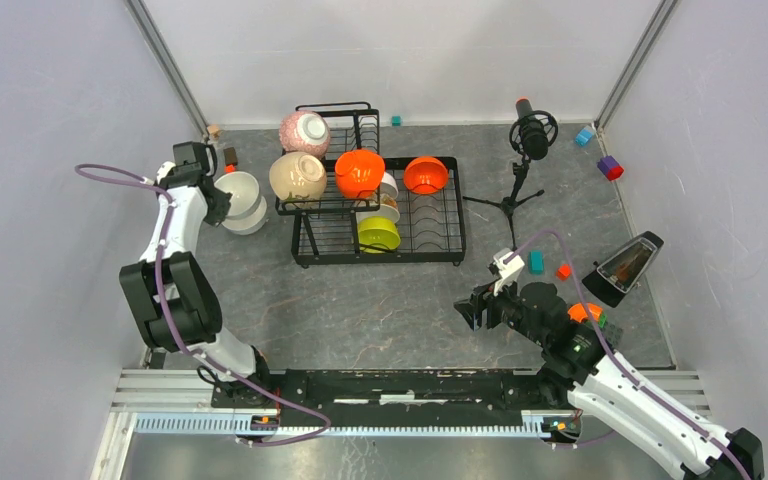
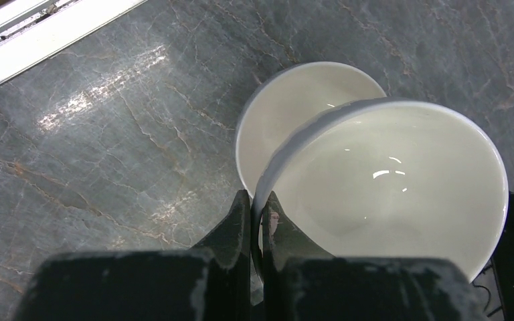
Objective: Unload the bowls from the dish rack
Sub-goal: Place the bowl with the bowl.
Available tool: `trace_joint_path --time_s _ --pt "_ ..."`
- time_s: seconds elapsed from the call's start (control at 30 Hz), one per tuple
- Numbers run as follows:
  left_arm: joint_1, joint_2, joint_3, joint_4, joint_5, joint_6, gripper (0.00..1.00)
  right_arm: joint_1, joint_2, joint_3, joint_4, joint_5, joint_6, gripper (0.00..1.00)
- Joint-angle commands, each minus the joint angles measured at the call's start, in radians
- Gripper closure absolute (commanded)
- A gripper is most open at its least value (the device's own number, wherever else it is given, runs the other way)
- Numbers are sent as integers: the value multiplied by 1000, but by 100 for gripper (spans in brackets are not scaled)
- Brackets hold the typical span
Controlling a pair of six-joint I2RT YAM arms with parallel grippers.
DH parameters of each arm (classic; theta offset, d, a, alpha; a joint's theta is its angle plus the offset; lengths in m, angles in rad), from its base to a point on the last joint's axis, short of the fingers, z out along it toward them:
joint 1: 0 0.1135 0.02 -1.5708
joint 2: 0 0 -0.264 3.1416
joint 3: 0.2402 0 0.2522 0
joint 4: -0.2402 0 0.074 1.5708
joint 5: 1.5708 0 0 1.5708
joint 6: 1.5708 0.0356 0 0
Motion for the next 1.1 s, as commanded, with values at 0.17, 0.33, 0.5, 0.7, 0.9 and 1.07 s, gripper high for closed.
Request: trace_joint_path --time_s 0.17,0.33,0.5,0.7,0.9,1.07 --pt "9 64 58 34 -30 5 98 3 -20 -8 39 -16 -10 33" --pt "8 81 57 44 -41 6 98 2 -21 -12 41 -17 -7 33" --pt "9 107 57 55 -58 15 98 3 -18 -11 40 -19 -10 33" --pt "9 125 55 71 -61 15 98 2 -21 -14 42 -21 -8 33" --pt "9 140 65 79 -56 21 98 2 -19 -12 45 -23 -10 33" --pt "10 154 70 75 -70 31 98 3 -19 -8 43 -24 -16 33"
